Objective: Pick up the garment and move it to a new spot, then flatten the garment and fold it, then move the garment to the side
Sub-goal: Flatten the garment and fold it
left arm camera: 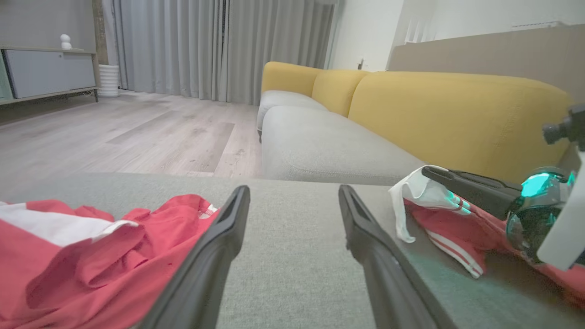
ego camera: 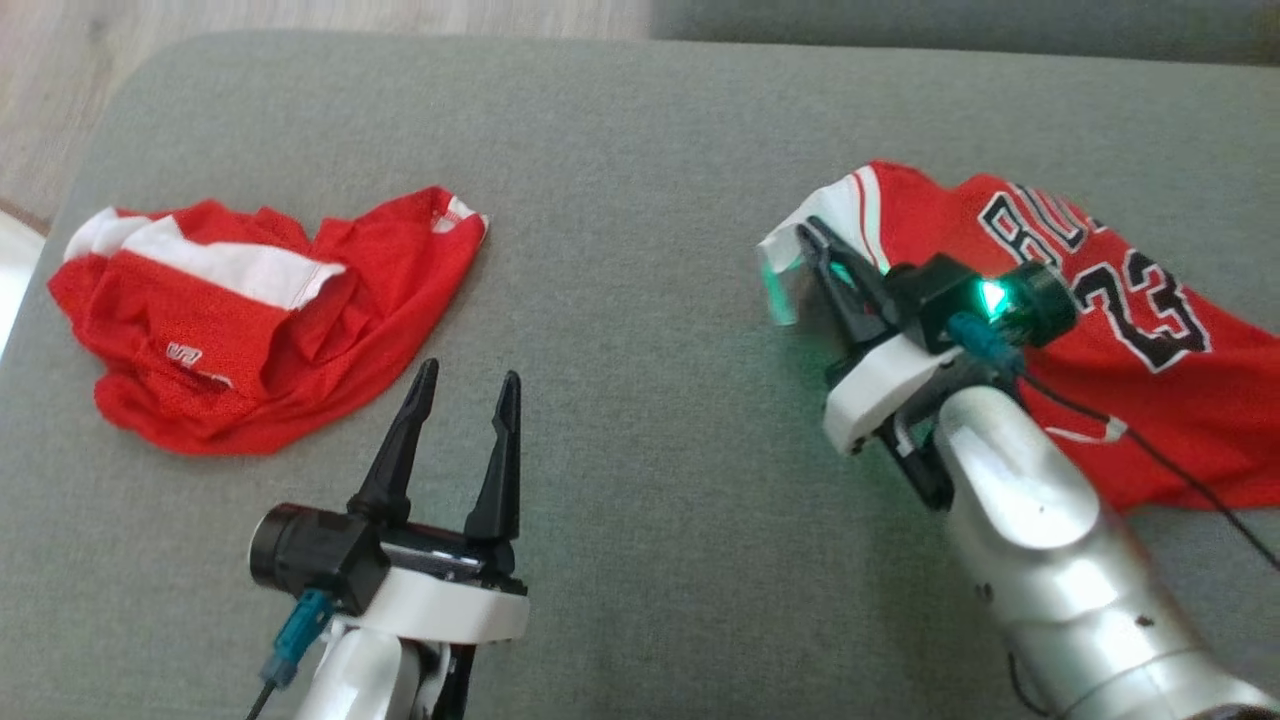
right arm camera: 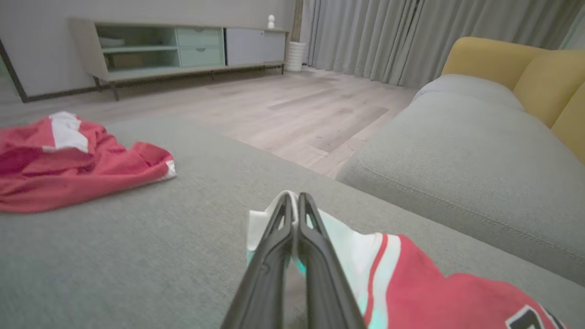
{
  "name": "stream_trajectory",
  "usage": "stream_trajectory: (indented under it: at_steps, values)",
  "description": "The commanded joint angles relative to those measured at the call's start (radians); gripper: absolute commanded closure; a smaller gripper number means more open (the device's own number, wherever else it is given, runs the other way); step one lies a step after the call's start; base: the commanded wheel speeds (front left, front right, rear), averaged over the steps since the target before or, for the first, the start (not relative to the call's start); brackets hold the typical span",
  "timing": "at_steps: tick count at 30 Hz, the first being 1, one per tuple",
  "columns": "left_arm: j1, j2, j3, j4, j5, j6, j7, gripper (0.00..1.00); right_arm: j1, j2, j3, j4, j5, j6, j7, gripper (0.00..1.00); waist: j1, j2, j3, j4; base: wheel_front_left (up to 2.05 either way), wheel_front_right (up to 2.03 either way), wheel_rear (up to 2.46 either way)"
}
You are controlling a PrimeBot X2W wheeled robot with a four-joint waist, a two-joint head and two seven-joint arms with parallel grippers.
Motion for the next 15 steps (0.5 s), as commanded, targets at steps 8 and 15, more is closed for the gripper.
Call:
stream_trajectory:
  at_steps: [8, 15]
  values:
    - [0.009, 0.000, 0.073, -0.041, -0.001, 0.004, -0.010, 0.00, 0.133, 0.013, 0.220, -0.251, 0.268, 0.007, -0.009, 1.00, -0.0001, 0.0000, -0.087, -0.062, 0.00, 0.00, 0.00]
    - [0.052, 0.000, 0.094, -0.051, 0.001, 0.008, -0.010, 0.00, 0.279, 0.013, 0.412, -0.334, 0.435, 0.007, 0.154, 1.00, -0.0001, 0.0000, -0.154, -0.095, 0.00, 0.00, 0.00]
